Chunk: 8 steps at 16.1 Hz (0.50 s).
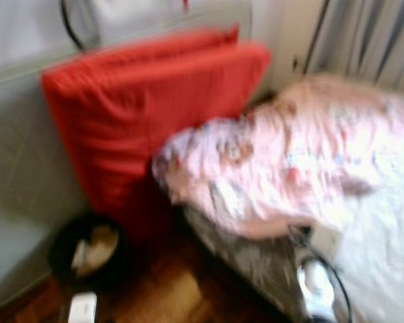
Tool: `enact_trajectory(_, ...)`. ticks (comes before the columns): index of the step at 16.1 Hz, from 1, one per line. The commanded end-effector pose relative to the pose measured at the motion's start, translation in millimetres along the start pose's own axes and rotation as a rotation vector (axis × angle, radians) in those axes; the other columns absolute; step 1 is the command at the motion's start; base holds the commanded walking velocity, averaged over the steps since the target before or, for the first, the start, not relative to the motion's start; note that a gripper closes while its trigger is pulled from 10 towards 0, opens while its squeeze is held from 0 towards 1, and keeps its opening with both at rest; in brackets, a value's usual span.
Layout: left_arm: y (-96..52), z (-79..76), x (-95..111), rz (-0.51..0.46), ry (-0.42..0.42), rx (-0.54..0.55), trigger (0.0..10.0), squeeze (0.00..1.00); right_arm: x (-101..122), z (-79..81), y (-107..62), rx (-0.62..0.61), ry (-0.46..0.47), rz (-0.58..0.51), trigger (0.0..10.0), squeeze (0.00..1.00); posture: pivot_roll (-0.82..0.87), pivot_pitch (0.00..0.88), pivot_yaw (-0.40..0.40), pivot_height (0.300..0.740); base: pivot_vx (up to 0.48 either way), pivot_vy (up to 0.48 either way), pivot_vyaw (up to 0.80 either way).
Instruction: Clean up the room
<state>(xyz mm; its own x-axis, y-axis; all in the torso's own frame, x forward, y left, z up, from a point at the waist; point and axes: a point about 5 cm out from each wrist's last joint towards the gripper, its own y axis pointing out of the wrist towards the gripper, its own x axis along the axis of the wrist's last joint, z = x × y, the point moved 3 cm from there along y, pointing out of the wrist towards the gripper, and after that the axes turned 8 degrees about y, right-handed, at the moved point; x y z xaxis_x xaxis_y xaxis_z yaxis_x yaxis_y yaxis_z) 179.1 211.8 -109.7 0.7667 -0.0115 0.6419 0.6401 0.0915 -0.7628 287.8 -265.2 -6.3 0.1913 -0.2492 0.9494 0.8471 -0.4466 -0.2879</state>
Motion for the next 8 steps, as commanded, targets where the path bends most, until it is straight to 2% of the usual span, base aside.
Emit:
enact_trajectory(1, -1.3, 7.6, -3.2, 0.013, 0.023, 0.013, 10.0, 0.00, 0.1, 5.3, -0.2, 0.009, 0.009, -0.003, 10.0, 0.00, 0.03, 0.007, 0.022, 0.740, -0.247, 0.000, 0.00)
enact_trajectory(7, -1.0, 5.9, -2.3, 0.010, 0.023, 0.006, 10.0, 0.00, -0.6, 5.6, -1.3, 0.016, 0.001, -0.006, 10.0, 0.00, 0.02, 0.009, 0.021, 0.740, -0.249, 0.000, 0.00)
enact_trajectory(8, -0.9, 5.5, -2.1, 0.009, 0.024, 0.008, 10.0, 0.00, -0.5, 5.8, -1.8, 0.021, -0.002, -0.011, 10.0, 0.00, 0.02, 0.009, 0.020, 0.740, 0.000, 0.000, 0.00)
